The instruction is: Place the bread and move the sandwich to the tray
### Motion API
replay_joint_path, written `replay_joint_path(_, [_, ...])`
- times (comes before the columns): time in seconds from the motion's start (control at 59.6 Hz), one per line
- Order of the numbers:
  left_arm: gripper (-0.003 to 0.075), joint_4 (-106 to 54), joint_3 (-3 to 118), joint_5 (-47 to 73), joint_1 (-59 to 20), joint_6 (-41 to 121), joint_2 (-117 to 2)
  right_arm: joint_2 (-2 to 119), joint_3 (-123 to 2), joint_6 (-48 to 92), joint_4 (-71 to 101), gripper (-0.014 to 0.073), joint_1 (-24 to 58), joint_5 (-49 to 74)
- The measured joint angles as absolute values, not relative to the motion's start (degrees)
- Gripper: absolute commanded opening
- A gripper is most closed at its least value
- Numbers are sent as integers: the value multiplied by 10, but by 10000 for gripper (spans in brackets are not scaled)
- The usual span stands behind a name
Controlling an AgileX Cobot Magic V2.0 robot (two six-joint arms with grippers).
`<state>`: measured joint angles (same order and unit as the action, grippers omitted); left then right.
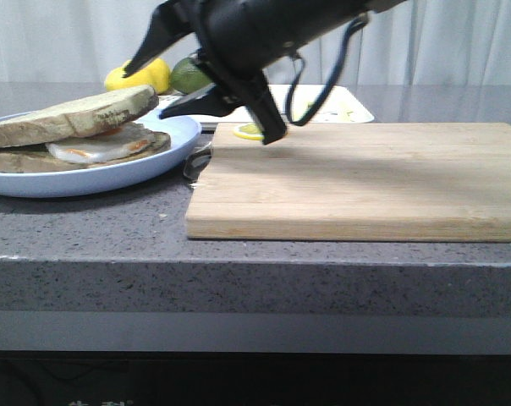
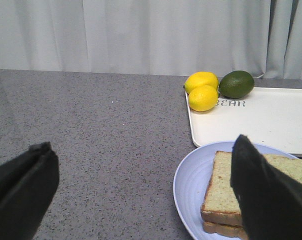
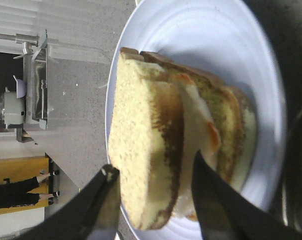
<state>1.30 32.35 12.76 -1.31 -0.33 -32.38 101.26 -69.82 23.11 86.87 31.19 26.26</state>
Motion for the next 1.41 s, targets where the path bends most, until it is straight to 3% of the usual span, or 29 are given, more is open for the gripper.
replay_joint_path(0.268, [681, 13, 323, 128, -13, -3, -324, 908, -629, 231, 699, 335, 246, 313])
replay_joint_path(0.386, [681, 13, 323, 128, -13, -3, -324, 831, -628, 231, 574, 211, 205, 365])
replay_joint_path(0.486, [681, 13, 323, 128, -13, -3, -324, 760, -628, 231, 484, 18, 154, 410])
replay_joint_path(0.57, [681, 13, 323, 128, -13, -3, -324, 709, -628, 232, 422, -75, 101, 444])
replay_joint_path(0.721, [681, 13, 323, 128, -13, -3, -324, 629, -622, 232, 318, -67, 29, 476])
replay_joint_path(0.939, [681, 13, 323, 128, -13, -3, -324, 503, -554, 234, 230, -67, 28, 405])
replay_joint_path(1.408, [681, 13, 323, 128, -13, -3, -324, 192, -218, 235, 303, -67, 47, 217])
